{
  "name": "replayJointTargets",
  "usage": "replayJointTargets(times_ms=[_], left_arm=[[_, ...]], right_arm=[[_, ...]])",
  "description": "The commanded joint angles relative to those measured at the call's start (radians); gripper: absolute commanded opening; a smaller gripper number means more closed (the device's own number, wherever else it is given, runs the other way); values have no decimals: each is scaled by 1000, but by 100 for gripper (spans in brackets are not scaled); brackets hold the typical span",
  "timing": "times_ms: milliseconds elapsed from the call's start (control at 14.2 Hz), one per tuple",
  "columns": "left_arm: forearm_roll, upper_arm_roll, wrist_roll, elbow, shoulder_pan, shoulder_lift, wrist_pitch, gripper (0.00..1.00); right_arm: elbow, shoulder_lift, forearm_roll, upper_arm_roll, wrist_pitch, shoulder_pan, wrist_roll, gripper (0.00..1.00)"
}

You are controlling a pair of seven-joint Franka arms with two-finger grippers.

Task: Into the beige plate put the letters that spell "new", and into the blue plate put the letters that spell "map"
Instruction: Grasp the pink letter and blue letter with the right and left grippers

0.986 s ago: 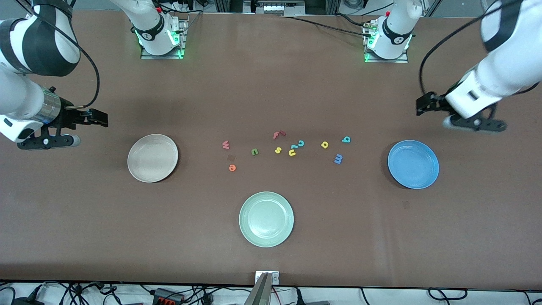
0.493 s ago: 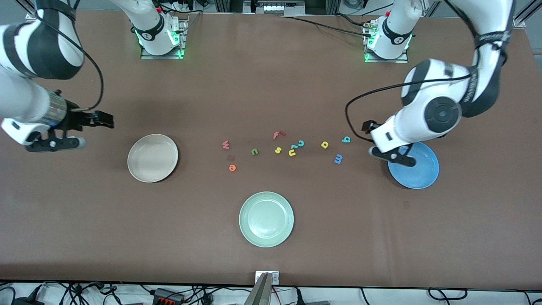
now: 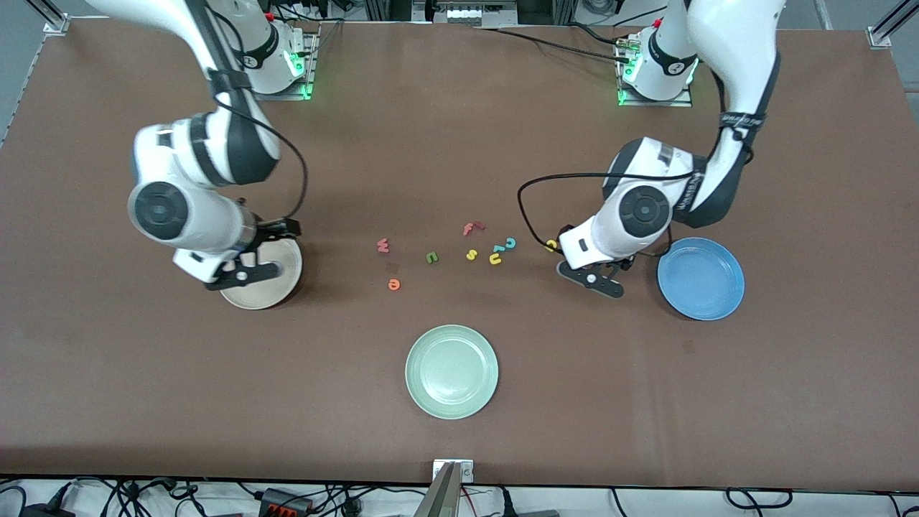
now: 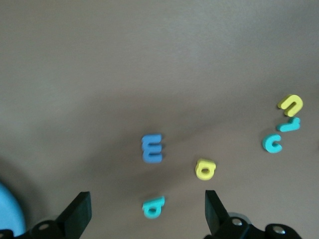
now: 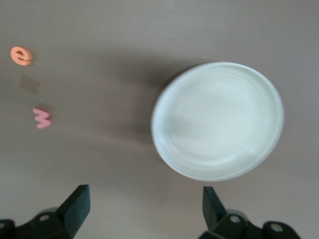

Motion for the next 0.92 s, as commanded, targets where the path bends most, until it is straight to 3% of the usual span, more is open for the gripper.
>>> replayJointTargets(times_ms=[0,141,493,634,845], left_arm=[[27,9,19,-95,-22,22,178,100],[27,9,18,-126,-31,50,265,100],[29,12,19,-121,-28,105,334,97],[29,15,18,-118,-29,114,337,69],[61,21,18,-117,-28,116,337,46]], right_arm=[[6,67,15,-8,89,72,38,100],[6,115,15,-8,159,137,141,100],[2,201,15,-8,275,260,325,100],[2,238,17,1,315,264,350,98],[2,258,81,27,339,268,391,84]])
